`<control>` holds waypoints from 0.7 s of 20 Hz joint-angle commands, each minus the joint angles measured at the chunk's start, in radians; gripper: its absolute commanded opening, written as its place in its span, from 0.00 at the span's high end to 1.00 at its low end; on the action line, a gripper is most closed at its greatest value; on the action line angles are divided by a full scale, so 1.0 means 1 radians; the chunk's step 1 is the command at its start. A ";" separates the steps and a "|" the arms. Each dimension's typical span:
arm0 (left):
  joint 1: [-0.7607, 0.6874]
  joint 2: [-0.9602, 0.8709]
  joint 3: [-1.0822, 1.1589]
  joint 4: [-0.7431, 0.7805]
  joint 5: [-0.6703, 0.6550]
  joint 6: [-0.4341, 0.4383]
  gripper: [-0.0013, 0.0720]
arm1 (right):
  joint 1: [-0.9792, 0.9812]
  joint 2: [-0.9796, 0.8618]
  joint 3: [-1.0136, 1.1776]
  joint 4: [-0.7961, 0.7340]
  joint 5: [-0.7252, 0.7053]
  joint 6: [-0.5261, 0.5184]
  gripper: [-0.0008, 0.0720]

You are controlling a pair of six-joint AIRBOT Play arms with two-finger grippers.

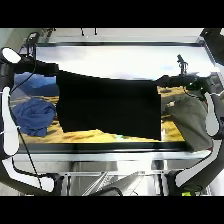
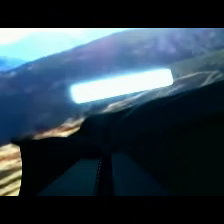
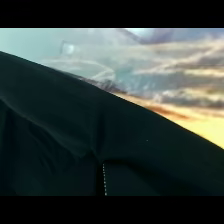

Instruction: Fold the shirts.

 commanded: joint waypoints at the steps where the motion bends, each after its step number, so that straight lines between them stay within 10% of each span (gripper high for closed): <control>1: -0.002 -0.071 0.041 0.079 -0.053 -0.032 0.96 | 0.010 -0.033 0.041 -0.112 0.038 0.031 0.96; 14: -0.061 -0.220 0.041 0.139 -0.134 -0.051 0.96 | 0.034 -0.032 -0.055 -0.311 0.051 0.077 0.96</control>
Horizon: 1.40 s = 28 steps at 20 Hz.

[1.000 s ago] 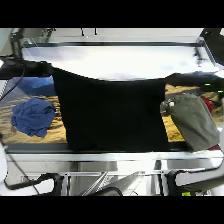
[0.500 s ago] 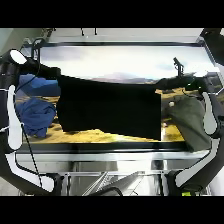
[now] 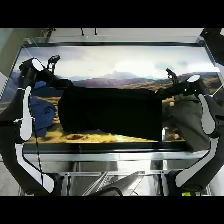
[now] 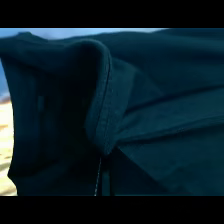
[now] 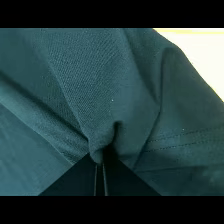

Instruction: Fold the shirts.

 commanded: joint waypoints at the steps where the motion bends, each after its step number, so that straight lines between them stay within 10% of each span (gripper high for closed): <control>1: -0.007 0.018 0.001 -0.002 -0.018 0.000 0.96 | 0.000 0.011 -0.004 0.032 0.021 0.004 0.96; 12: -0.003 0.763 0.001 -0.482 0.075 0.187 0.96 | -0.001 0.734 -0.003 0.274 -0.117 -0.095 0.96; 19: 0.127 1.324 0.001 -0.306 0.172 0.143 0.96 | -0.002 1.159 -0.003 0.275 -0.240 -0.130 0.96; 28: 0.182 1.191 0.000 -0.171 -0.026 0.111 0.96 | -0.002 0.995 0.039 0.291 -0.146 -0.183 0.96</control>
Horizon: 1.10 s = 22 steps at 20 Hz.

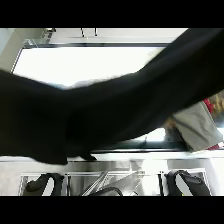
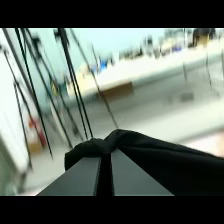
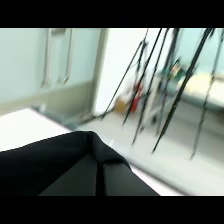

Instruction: Fold the shirts.

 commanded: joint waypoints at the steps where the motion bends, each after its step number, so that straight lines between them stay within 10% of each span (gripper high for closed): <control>1: 0.008 -0.175 0.000 0.018 -0.148 -0.011 0.96 | 0.001 -0.187 -0.010 0.032 0.145 -0.010 0.96; 13: -0.073 -1.224 0.000 -0.031 -0.106 -0.073 0.96 | 0.002 -1.084 -0.100 0.115 -0.057 -0.029 0.96; 15: -0.084 -1.282 0.000 -0.031 -0.080 -0.073 0.95 | 0.000 -1.129 -0.099 0.156 -0.112 -0.029 0.58; 16: -0.084 -1.290 0.000 -0.030 -0.084 -0.073 0.59 | -0.001 -1.130 -0.098 0.150 -0.120 -0.029 0.56; 17: -0.084 -1.289 0.002 -0.028 -0.087 -0.083 0.03 | -0.010 -1.120 -0.095 0.136 -0.117 -0.028 0.56; 22: -0.025 -1.275 0.110 -0.019 -0.297 -0.167 0.05 | -0.103 -1.005 -0.091 -0.002 0.021 0.082 0.55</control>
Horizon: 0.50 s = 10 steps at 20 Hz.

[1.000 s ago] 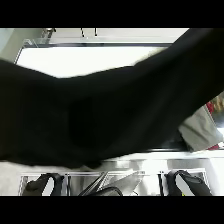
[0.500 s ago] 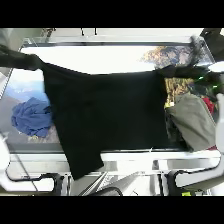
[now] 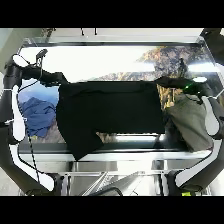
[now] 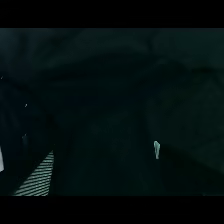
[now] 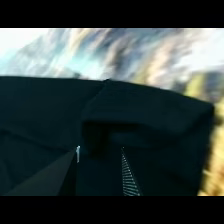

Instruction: Fold the shirts.

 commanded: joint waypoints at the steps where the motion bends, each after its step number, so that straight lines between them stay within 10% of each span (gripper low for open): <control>1: 0.035 0.012 0.025 0.004 -0.174 -0.052 0.05 | -0.061 0.060 0.000 -0.121 0.157 0.102 0.55; 10: 0.121 0.397 -0.858 0.163 -0.014 -0.065 0.05 | -0.157 0.283 -0.375 -0.302 0.364 0.238 0.55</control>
